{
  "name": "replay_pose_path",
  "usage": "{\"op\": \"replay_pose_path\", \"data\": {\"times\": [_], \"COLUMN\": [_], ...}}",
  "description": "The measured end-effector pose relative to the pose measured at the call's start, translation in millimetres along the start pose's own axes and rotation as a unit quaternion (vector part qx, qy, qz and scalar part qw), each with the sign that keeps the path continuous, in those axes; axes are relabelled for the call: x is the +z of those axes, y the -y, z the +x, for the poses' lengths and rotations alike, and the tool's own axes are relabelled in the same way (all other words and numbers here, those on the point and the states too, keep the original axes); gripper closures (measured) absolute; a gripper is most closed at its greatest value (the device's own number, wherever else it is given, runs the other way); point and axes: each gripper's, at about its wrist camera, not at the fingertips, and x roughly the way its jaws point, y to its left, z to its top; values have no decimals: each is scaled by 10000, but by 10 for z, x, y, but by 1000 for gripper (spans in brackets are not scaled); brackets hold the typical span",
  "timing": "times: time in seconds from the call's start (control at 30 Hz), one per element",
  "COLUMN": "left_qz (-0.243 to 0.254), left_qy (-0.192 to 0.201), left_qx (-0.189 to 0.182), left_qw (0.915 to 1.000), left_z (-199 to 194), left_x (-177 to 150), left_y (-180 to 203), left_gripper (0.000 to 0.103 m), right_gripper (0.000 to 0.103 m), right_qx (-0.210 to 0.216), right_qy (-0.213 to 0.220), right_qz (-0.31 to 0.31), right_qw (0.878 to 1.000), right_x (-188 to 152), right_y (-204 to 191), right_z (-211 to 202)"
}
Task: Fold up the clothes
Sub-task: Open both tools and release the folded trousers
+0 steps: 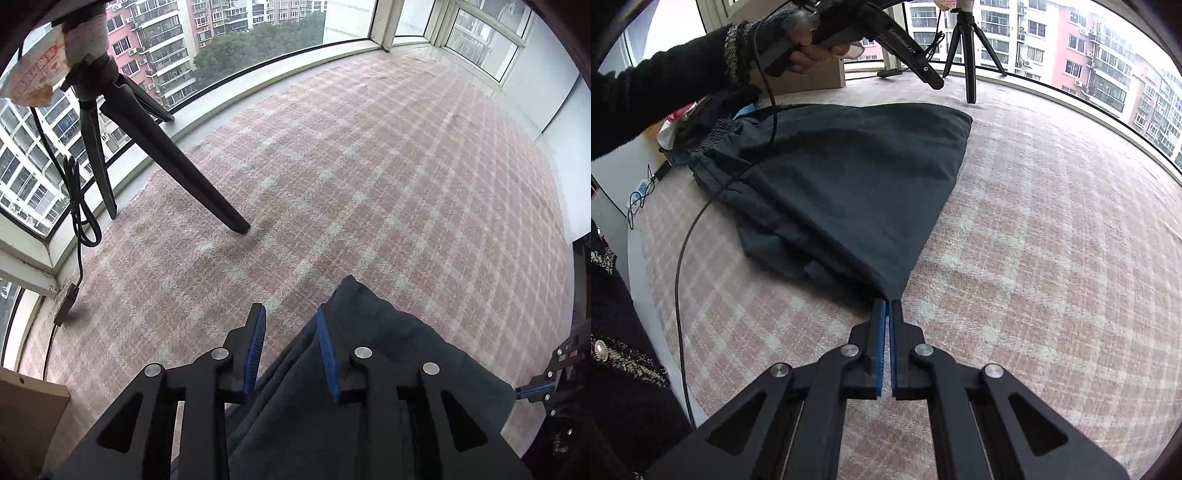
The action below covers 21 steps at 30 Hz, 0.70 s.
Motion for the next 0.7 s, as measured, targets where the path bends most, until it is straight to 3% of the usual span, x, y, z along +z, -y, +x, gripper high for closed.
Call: {"op": "replay_pose_path", "data": {"times": [0.07, 0.23, 0.3, 0.37, 0.47, 0.5, 0.57, 0.6, 0.63, 0.7], "left_qz": [141, 85, 46, -349, -581, -821, -1268, -1447, -1615, -1638], "left_qy": [85, -356, -538, -913, -581, -408, 11, 224, 437, 791], "left_qx": [-289, -689, -848, -1061, -1096, -1058, -743, -587, -444, -411], "left_qw": [9994, 9970, 9949, 9895, 9906, 9902, 9891, 9875, 9849, 9825], "left_z": [-132, -133, -130, -46, -362, -473, -671, -678, -684, -641], "left_x": [-203, -1087, -1443, -1850, -2242, -2325, -2456, -2456, -2453, -2370], "left_y": [267, 762, 957, 1076, 1266, 1283, 1330, 1370, 1413, 1566], "left_gripper": [74, 68, 67, 67, 66, 63, 61, 61, 61, 52], "right_gripper": [98, 97, 93, 93, 93, 91, 72, 54, 48, 48], "right_qx": [95, 459, 634, 692, 598, 637, 746, 799, 825, 694], "right_qy": [212, 488, 134, -242, -495, -331, 10, 136, 229, 303], "right_qz": [321, 766, 779, 625, 183, 221, 427, 609, 776, 902], "right_qw": [9992, 9948, 9948, 9953, 9968, 9972, 9963, 9948, 9933, 9930], "right_x": [58, 278, 307, 329, 391, 489, 690, 779, 849, 1016], "right_y": [98, 158, 146, 138, 107, 143, 235, 291, 356, 448], "right_z": [-107, 57, 284, 387, 307, 224, 97, 91, 124, 284]}}
